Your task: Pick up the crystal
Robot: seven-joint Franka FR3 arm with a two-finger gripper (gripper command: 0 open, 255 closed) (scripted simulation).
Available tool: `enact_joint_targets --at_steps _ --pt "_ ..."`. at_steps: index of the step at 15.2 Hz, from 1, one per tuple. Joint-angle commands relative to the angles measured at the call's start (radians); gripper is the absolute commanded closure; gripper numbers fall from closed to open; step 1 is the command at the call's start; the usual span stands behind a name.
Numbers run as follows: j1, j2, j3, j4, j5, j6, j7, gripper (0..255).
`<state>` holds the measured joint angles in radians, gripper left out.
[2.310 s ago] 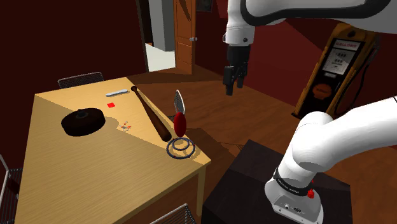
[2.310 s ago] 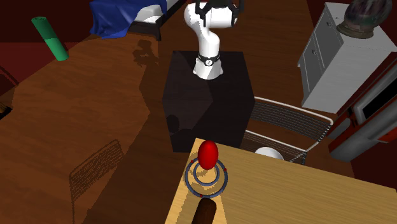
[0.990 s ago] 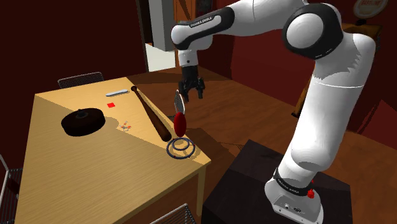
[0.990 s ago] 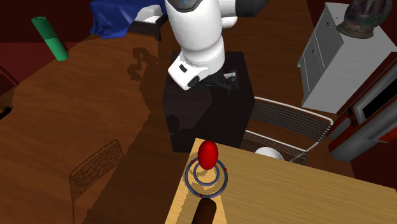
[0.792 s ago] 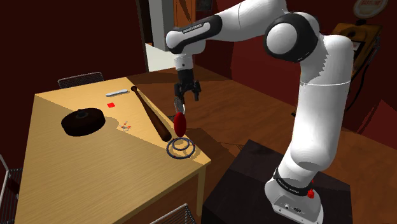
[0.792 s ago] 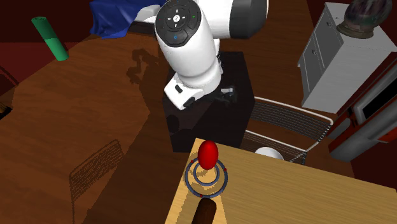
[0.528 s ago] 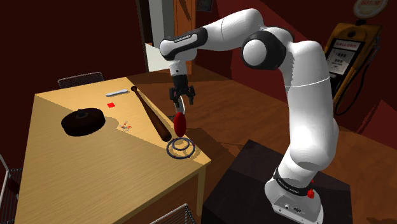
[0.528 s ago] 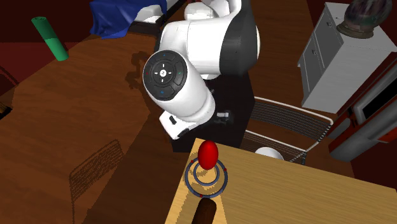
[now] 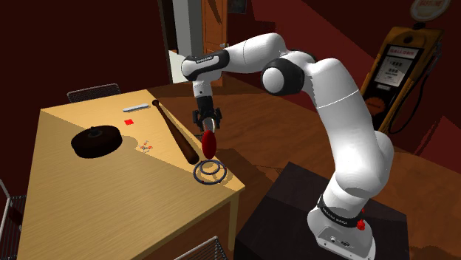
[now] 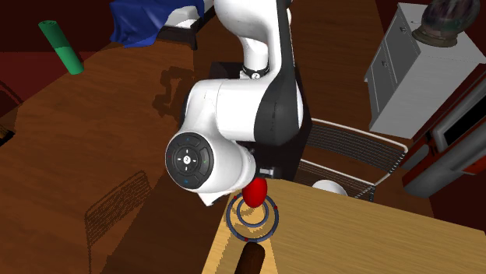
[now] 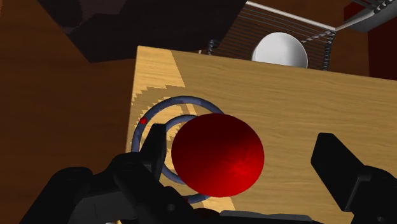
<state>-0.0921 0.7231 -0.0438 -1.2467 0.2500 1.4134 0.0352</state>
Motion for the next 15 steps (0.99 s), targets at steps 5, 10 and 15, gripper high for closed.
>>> enact_joint_targets --at_steps 5,10,15 --pt "0.002 0.024 0.0 -0.023 0.001 0.045 -0.009 0" --pt "0.002 0.024 0.0 -0.024 0.001 0.047 -0.01 255" --pt "0.002 0.024 0.0 -0.023 0.001 0.045 -0.009 255"
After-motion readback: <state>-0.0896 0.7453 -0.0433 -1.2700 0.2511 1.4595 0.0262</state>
